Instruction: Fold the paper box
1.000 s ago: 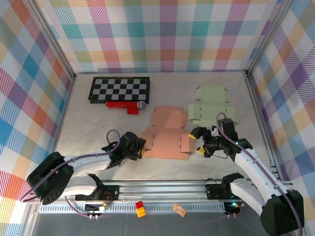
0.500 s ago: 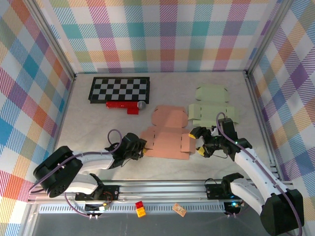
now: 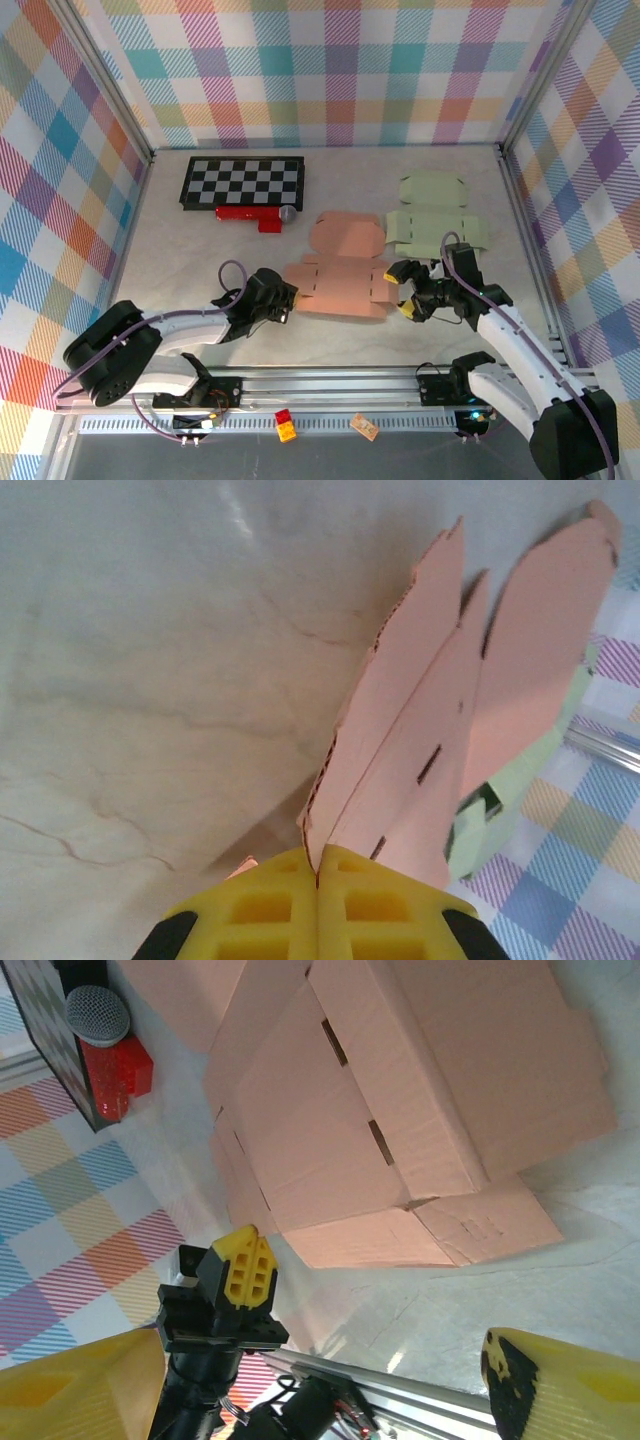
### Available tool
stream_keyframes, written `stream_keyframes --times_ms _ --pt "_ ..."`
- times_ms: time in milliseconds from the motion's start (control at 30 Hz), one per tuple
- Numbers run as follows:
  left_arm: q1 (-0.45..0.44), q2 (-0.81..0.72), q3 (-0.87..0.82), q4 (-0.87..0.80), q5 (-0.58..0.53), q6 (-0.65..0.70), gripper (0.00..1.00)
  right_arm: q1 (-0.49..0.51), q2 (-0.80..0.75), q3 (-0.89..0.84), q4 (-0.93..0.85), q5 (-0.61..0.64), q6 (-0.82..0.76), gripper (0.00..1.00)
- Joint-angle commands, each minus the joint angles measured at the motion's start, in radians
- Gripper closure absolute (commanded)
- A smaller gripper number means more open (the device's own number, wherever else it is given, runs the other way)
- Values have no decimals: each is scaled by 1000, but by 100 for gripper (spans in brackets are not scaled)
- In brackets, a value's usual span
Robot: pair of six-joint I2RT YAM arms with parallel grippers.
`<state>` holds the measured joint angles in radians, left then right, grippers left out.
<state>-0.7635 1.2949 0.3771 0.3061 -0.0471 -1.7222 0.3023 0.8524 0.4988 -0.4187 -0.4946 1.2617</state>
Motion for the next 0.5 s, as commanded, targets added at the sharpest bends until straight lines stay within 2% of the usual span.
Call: stream_keyframes --times_ms 0,167,467 --pt "-8 -44 56 -56 -22 10 100 57 -51 -39 62 -3 151 18" --pt "-8 -46 111 -61 -30 -15 100 199 -34 -49 118 74 247 21" --pt "-11 -11 171 -30 -27 -54 100 362 70 -75 397 261 428 25"
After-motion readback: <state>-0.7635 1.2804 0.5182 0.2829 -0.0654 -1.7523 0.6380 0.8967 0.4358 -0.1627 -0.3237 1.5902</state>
